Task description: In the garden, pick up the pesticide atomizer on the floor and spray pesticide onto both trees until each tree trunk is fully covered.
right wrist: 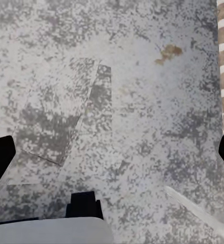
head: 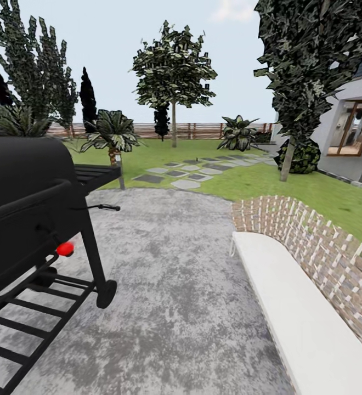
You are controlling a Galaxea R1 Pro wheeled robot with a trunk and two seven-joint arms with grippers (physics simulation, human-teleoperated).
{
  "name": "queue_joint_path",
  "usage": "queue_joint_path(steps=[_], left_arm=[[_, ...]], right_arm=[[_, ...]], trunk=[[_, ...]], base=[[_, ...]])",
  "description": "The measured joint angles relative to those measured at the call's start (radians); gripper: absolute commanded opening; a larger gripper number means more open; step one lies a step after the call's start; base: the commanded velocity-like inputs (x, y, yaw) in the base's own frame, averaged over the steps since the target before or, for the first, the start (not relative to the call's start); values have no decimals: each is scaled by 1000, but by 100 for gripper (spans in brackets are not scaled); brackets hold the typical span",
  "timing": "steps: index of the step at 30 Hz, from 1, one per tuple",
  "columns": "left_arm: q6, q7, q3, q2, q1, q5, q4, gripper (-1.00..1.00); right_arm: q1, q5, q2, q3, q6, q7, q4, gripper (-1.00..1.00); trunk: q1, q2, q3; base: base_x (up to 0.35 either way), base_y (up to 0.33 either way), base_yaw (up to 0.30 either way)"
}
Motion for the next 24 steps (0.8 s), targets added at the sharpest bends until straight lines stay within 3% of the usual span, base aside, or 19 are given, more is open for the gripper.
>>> queue_joint_path(steps=[6, 24], left_arm=[[0, 0, 0, 0, 0, -1, 0, 100], [2, 0, -1, 0, 0, -1, 0, 100]], right_arm=[[0, 0, 0, 0, 0, 0, 0, 100], [0, 0, 0, 0, 0, 0, 0, 100]], trunk=[[0, 0, 0], [0, 0, 0]], base=[[350, 0, -174], [350, 0, -8]])
